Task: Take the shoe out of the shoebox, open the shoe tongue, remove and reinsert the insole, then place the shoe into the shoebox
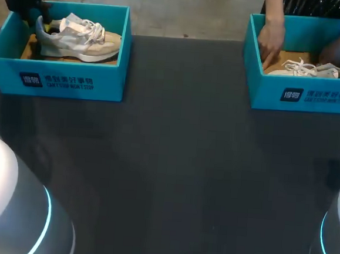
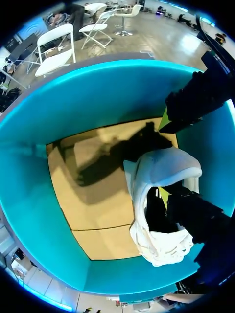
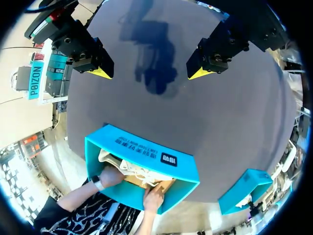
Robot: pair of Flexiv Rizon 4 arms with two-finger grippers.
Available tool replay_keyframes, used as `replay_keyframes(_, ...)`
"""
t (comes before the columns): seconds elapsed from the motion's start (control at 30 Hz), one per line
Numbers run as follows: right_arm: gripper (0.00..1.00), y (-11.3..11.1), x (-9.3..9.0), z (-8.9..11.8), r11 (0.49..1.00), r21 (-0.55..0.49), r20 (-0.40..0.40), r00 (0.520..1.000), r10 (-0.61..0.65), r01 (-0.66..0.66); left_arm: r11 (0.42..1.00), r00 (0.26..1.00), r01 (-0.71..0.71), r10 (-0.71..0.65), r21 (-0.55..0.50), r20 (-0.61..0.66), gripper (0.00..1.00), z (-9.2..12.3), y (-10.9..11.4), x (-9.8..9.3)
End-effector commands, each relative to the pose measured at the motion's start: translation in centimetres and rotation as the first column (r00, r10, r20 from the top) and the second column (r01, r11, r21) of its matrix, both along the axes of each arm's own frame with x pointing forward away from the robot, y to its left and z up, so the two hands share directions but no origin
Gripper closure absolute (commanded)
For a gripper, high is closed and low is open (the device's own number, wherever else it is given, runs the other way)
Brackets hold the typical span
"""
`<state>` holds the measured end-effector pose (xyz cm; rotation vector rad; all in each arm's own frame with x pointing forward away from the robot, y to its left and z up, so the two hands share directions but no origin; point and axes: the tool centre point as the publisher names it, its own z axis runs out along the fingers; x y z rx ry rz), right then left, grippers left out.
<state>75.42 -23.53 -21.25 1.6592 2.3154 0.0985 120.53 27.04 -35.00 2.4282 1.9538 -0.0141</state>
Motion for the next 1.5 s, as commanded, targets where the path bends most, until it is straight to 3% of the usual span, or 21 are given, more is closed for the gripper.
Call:
replay_keyframes(0.03,0.0,0.0,0.1,0.0,1.0,0.002,-0.001,1.0,0.002,-0.002,1.0,1.0,-0.002,0.002,0.003,-0.009,0.33,-0.6,-0.1,0.1)
replay_keyframes(0.47,0.0,0.0,0.1,0.0,1.0,0.002,-0.001,1.0,0.002,-0.002,1.0,0.999,-0.021,0.021,0.004,-0.026,0.34,-2.3,0.0,0.2)
replay_keyframes(0.93,0.0,0.0,0.1,0.0,1.0,0.002,-0.001,1.0,0.002,-0.002,0.999,0.998,-0.034,0.034,0.014,-0.059,0.67,-3.3,0.4,0.2)
replay_keyframes(1.1,0.0,0.0,0.1,0.0,1.0,0.002,-0.001,1.0,0.002,-0.002,1.0,0.998,-0.025,0.026,0.015,-0.055,0.98,-2.8,0.4,0.2)
replay_keyframes(1.5,0.0,0.0,0.1,0.0,1.0,0.002,-0.001,1.0,0.002,-0.002,1.0,1.0,0.002,-0.001,0.023,-0.025,1.0,0.7,0.3,-0.6)
